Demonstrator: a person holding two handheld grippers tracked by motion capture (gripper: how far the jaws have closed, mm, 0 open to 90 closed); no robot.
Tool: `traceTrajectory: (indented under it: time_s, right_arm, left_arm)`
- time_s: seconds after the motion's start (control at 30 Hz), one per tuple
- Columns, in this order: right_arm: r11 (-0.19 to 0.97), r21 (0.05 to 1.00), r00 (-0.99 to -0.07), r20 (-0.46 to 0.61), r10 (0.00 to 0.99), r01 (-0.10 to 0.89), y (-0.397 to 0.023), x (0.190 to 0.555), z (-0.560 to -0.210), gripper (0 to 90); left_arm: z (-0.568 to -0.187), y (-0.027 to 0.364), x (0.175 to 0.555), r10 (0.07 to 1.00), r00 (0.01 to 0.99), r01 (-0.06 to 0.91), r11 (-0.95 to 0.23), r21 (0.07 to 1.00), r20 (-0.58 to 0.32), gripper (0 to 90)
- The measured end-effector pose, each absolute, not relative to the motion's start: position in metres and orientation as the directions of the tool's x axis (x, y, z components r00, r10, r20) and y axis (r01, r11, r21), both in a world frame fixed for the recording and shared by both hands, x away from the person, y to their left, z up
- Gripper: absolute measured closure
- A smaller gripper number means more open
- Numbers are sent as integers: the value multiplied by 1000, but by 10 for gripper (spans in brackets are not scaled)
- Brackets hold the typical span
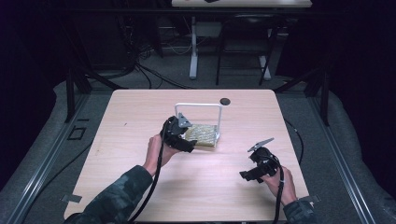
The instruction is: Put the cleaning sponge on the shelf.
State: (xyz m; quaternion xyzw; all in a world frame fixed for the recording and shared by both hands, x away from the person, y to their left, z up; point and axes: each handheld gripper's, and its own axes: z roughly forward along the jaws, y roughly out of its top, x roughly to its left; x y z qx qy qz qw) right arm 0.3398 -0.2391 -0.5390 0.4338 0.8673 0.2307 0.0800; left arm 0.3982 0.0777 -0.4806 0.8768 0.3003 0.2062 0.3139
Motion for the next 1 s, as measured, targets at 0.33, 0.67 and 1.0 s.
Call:
traceTrajectory:
  time_s: [0.33, 0.67, 1.0]
  right_arm:
    - [516, 470, -611, 65, 789, 716, -238, 340, -540, 126]
    - [516, 472, -611, 62, 789, 715, -237, 339, -540, 127]
    - [516, 472, -609, 60, 791, 715, -236, 339, -540, 127]
  left_arm:
    - [-476, 106, 386, 671, 725, 429, -616, 661, 155, 70]
    - [-478, 132, 377, 694, 705, 473, -612, 634, 144, 4]
    - [-484, 160, 361, 723, 681, 513, -582, 631, 114, 1]
